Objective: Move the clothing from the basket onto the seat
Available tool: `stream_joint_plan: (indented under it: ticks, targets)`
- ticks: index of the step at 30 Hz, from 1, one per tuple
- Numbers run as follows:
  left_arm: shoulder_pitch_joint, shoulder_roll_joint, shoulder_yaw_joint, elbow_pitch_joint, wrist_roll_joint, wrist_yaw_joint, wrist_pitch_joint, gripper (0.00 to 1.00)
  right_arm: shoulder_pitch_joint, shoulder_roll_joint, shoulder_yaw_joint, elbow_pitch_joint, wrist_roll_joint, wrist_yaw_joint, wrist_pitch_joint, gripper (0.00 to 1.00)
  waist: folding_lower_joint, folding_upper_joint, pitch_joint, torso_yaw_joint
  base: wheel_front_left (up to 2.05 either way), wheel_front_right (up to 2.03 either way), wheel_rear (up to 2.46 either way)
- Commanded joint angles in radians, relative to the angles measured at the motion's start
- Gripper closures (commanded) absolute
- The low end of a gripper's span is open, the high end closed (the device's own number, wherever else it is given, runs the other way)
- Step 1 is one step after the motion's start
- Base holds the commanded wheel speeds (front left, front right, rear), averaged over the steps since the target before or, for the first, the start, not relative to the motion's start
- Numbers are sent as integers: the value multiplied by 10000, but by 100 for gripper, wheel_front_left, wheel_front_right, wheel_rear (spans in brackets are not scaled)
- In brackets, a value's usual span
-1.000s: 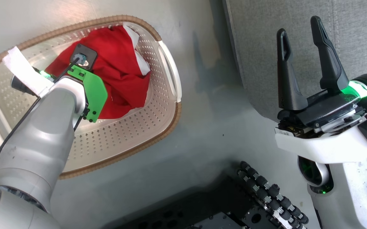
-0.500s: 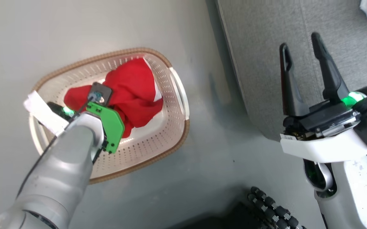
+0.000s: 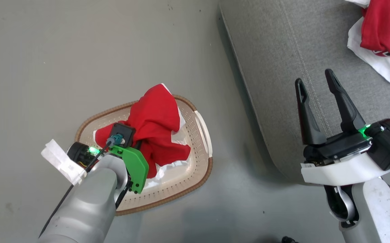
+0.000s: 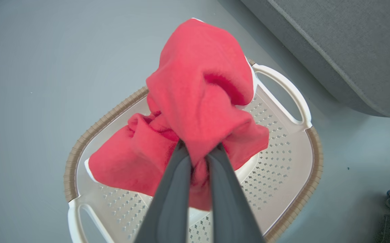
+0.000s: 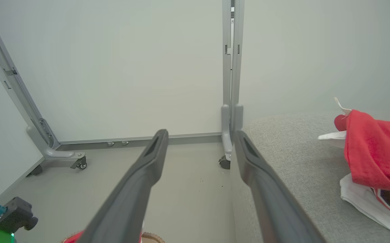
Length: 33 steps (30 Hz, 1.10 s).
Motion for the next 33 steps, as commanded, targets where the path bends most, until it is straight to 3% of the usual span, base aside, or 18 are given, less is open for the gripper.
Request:
stream_joint_plan:
  ticks: [1,5,10,14,21,33]
  targets:
    - [326,-33,11,-113,-52,-29,-110,100,284,-59,-20,125,92,-7,-26,0,1,0,-1446,448,0,0,0]
    - [699,-46,275,-672,-184,-23,-183,100,619,-41,-13,271,150,-7,-26,0,1,0,-2249,667,0,0,0]
    - [1506,320,1202,-2270,-64,408,-161,100,1004,10,100,341,180,-7,-28,0,1,0,-3122,872,0,0,0]
    - [2322,506,2144,-3980,473,813,-164,100,1330,-18,142,380,230,-7,-26,0,1,0,-3766,1024,0,0,0]
    - [3699,566,3993,-6758,1631,1092,-165,100,1789,-61,99,359,296,-7,-26,0,1,0,-4479,1154,0,0,0]
    - [5406,-10,6794,-10597,3247,581,-166,100,2217,0,81,276,343,-7,-26,0,1,0,-4977,1284,0,0,0]
